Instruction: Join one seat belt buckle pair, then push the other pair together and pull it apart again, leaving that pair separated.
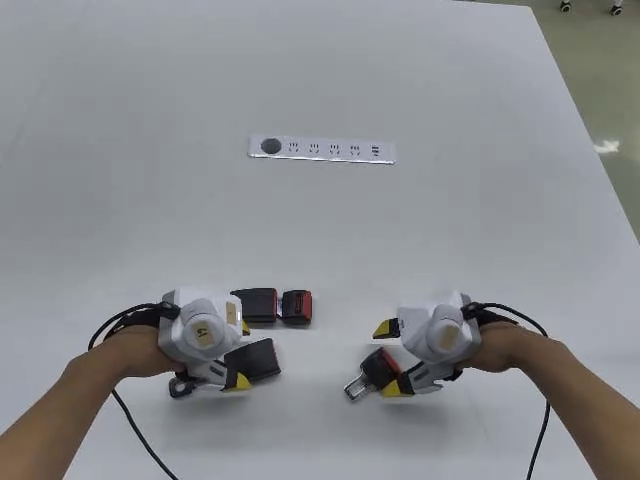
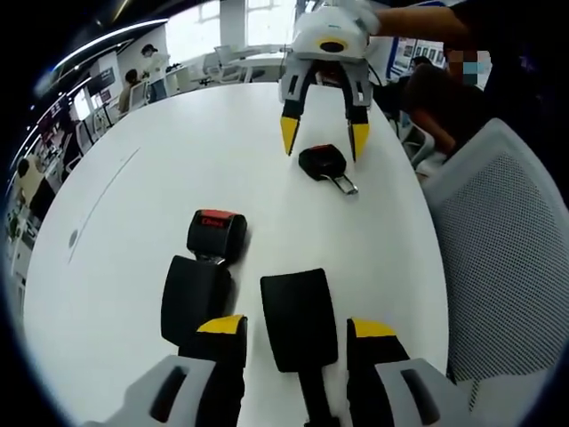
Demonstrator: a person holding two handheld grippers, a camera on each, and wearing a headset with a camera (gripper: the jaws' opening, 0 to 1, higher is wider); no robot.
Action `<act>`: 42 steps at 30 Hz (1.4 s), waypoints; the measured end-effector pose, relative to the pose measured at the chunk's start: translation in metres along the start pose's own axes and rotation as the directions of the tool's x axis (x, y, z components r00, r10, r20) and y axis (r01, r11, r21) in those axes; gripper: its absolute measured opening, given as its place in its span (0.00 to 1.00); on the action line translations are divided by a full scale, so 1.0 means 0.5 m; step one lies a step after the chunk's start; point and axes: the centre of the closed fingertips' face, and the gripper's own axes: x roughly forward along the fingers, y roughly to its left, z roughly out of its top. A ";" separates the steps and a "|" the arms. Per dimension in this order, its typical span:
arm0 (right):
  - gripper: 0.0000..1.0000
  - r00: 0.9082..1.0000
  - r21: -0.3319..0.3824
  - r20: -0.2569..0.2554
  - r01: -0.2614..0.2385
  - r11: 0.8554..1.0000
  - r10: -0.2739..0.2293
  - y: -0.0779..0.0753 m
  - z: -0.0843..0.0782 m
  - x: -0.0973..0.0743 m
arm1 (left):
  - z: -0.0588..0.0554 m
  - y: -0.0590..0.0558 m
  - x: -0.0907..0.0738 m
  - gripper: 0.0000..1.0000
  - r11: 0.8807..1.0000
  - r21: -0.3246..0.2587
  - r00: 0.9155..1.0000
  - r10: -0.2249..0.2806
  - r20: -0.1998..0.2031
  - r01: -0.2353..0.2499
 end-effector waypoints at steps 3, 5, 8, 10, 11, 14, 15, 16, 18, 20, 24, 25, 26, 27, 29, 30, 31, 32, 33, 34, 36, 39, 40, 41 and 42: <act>0.45 0.999 -0.042 -0.036 -0.013 0.999 0.012 0.010 -0.009 0.005 | 0.006 0.001 0.008 0.43 1.000 0.006 1.000 0.008 0.000 -0.008; 0.44 0.999 -0.049 -0.034 -0.015 0.999 0.013 0.013 -0.010 0.009 | 0.008 -0.003 0.011 0.40 1.000 0.018 1.000 0.006 -0.009 -0.006; 0.41 0.999 -0.053 -0.032 -0.007 0.999 0.005 0.002 -0.015 0.011 | 0.016 -0.012 0.008 0.36 0.999 0.036 1.000 0.002 -0.017 -0.001; 0.37 0.999 -0.055 -0.032 -0.005 0.998 0.003 0.001 -0.016 0.013 | 0.012 -0.008 0.012 0.35 0.999 0.052 1.000 0.002 -0.021 -0.001; 0.36 0.999 -0.056 -0.035 0.002 0.998 -0.004 -0.002 -0.018 0.014 | 0.012 -0.009 0.012 0.35 0.998 0.059 1.000 0.000 -0.023 0.001; 0.35 0.999 -0.051 -0.039 0.011 0.999 -0.013 -0.005 -0.024 0.017 | 0.011 -0.010 0.012 0.35 0.997 0.074 1.000 -0.006 -0.027 0.008; 0.35 0.999 -0.047 -0.041 0.017 0.999 -0.019 -0.007 -0.025 0.017 | 0.009 -0.010 0.013 0.35 0.997 0.082 1.000 -0.010 -0.028 0.012; 0.35 0.999 -0.036 -0.039 0.022 0.999 -0.024 -0.007 -0.026 0.017 | 0.007 -0.010 0.014 0.35 0.996 0.092 0.999 -0.015 -0.031 0.017; 0.35 0.999 -0.014 -0.037 0.030 0.999 -0.030 -0.008 -0.028 0.018 | 0.005 -0.011 0.015 0.35 0.994 0.105 0.999 -0.023 -0.037 0.026; 0.35 0.998 0.008 -0.040 0.039 0.999 -0.039 -0.009 -0.030 0.018 | 0.002 -0.013 0.016 0.35 0.992 0.120 0.999 -0.034 -0.040 0.039; 0.34 0.997 0.067 -0.046 0.059 0.996 -0.056 -0.010 -0.028 0.013 | 0.000 -0.014 0.015 0.37 0.991 0.125 0.998 -0.044 -0.046 0.050; 0.34 0.997 0.073 -0.050 0.062 0.995 -0.059 -0.010 -0.029 0.012 | -0.003 -0.012 0.015 0.37 0.990 0.130 0.998 -0.047 -0.049 0.053; 0.34 0.997 0.084 -0.052 0.065 0.994 -0.061 -0.011 -0.029 0.013 | -0.004 -0.012 0.014 0.37 0.990 0.131 0.998 -0.051 -0.049 0.057; 0.34 0.997 0.097 -0.051 0.067 0.993 -0.062 -0.011 -0.029 0.013 | -0.002 -0.014 0.012 0.37 0.990 0.132 0.997 -0.053 -0.050 0.059; 0.33 0.997 0.127 -0.052 0.068 0.990 -0.062 -0.010 -0.030 0.012 | 0.000 -0.019 0.009 0.36 0.988 0.137 0.997 -0.061 -0.052 0.068; 0.33 0.997 0.134 -0.051 0.067 0.989 -0.061 -0.010 -0.030 0.012 | 0.000 -0.022 0.008 0.36 0.988 0.139 0.996 -0.065 -0.054 0.072; 0.33 0.997 0.135 -0.054 0.068 0.988 -0.062 -0.010 -0.031 0.012 | 0.001 -0.024 0.007 0.36 0.987 0.143 0.996 -0.065 -0.060 0.073; 0.32 0.996 0.138 -0.056 0.070 0.988 -0.062 -0.010 -0.032 0.012 | 0.000 -0.027 0.007 0.35 0.986 0.148 0.996 -0.068 -0.064 0.077; 0.32 0.996 0.140 -0.058 0.073 0.987 -0.065 -0.010 -0.032 0.011 | -0.003 -0.026 0.008 0.35 0.985 0.154 0.995 -0.067 -0.068 0.076; 0.32 0.996 0.142 -0.058 0.074 0.987 -0.066 -0.009 -0.031 0.010 | -0.004 -0.026 0.008 0.34 0.985 0.156 0.995 -0.068 -0.070 0.078; 0.32 0.996 0.151 -0.059 0.077 0.985 -0.069 -0.008 -0.030 0.008 | -0.009 -0.024 0.011 0.33 0.983 0.166 0.995 -0.072 -0.072 0.083; 0.32 0.996 0.155 -0.058 0.082 0.984 -0.074 -0.007 -0.029 0.007 | -0.015 -0.025 0.012 0.33 0.980 0.176 0.994 -0.078 -0.081 0.092; 0.32 0.995 0.158 -0.057 0.084 0.984 -0.076 -0.007 -0.030 0.008 | -0.016 -0.024 0.013 0.33 0.980 0.176 0.994 -0.078 -0.081 0.092; 0.32 0.995 0.161 -0.058 0.085 0.983 -0.077 -0.007 -0.031 0.008 | -0.018 -0.023 0.013 0.33 0.980 0.176 0.994 -0.078 -0.080 0.091; 0.32 0.995 0.161 -0.058 0.086 0.983 -0.078 -0.008 -0.033 0.010 | -0.018 -0.022 0.014 0.33 0.980 0.176 0.994 -0.077 -0.079 0.090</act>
